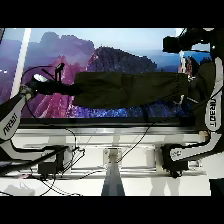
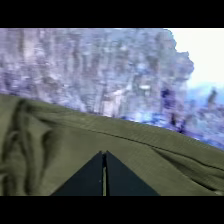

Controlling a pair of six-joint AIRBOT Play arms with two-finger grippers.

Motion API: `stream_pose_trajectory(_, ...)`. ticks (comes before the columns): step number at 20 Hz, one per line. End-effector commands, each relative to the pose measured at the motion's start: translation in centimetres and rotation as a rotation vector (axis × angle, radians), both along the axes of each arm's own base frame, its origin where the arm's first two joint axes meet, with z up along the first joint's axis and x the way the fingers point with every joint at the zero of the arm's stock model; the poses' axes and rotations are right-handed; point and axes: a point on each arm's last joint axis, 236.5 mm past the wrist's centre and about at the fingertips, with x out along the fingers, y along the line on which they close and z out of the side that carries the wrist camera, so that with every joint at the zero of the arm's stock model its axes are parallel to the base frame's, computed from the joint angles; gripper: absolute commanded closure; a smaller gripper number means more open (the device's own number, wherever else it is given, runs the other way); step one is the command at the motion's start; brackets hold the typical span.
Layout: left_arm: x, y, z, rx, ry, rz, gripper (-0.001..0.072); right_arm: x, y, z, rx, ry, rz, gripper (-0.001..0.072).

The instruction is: Fold the clothes and pants, and hang the long-sleeved shirts on hangers.

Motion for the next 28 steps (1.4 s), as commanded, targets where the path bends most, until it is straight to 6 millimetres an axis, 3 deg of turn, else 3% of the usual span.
stream_pose_trajectory(1, 1.3, 1.7, 2.6, 0.084, -0.065, -0.046, 0.0692, 0.1, 4.1, 0.0, 0.061, -0.008, 0.059, 0.0685)
stream_pose_trajectory(4, 1.1, 7.4, 8.1, 0.302, -0.098, -0.058, 0.0692, 0.6, 9.5, -2.4, 0.074, -0.028, 0.124, 0.0685)
stream_pose_trajectory(6, 0.7, 10.6, 13.7, 0.422, -0.196, -0.042, 0.0691, -0.1, 15.1, -5.4, 0.106, -0.021, 0.187, 0.0685)
stream_pose_trajectory(8, 0.2, 12.0, 19.1, 0.461, -0.333, 0.020, 0.0691, -2.1, 21.3, -9.1, 0.133, 0.005, 0.260, 0.0685)
stream_pose_trajectory(11, -1.8, 13.3, 24.9, 0.492, -0.470, 0.105, 0.0691, -6.3, 31.1, -13.6, 0.171, 0.014, 0.376, 0.0685)
stream_pose_trajectory(13, -3.1, 13.2, 27.6, 0.487, -0.527, 0.159, 0.0691, -8.9, 37.6, -14.2, 0.244, -0.033, 0.399, 0.0686)
stream_pose_trajectory(15, -4.0, 12.3, 29.3, 0.452, -0.570, 0.181, 0.0691, -10.6, 42.8, -12.9, 0.303, -0.148, 0.414, 0.0686)
stream_pose_trajectory(17, -4.4, 10.8, 30.7, 0.389, -0.608, 0.181, 0.0691, -11.6, 45.8, -10.9, 0.348, -0.255, 0.429, 0.0685)
stream_pose_trajectory(19, -4.3, 9.0, 31.4, 0.295, -0.618, 0.174, 0.0691, -11.4, 46.0, -10.5, 0.324, -0.308, 0.454, 0.0685)
stream_pose_trajectory(21, -4.1, 7.6, 30.9, 0.224, -0.598, 0.163, 0.0691, -9.9, 43.4, -11.3, 0.216, -0.313, 0.497, 0.0685)
stream_pose_trajectory(23, -3.5, 6.2, 29.2, 0.189, -0.548, 0.126, 0.0691, -8.0, 38.5, -12.0, 0.116, -0.238, 0.489, 0.0685)
stream_pose_trajectory(25, -2.6, 4.3, 27.1, 0.160, -0.499, 0.075, 0.0691, -5.6, 31.7, -11.7, 0.017, -0.161, 0.444, 0.0685)
stream_pose_trajectory(26, -1.7, 2.9, 26.0, 0.145, -0.484, 0.045, 0.0691, -4.2, 27.8, -11.1, -0.027, -0.134, 0.405, 0.0686)
stream_pose_trajectory(28, 0.6, -2.0, 24.6, 0.064, -0.492, 0.000, 0.0692, -1.7, 20.6, -8.8, -0.070, -0.112, 0.303, 0.0685)
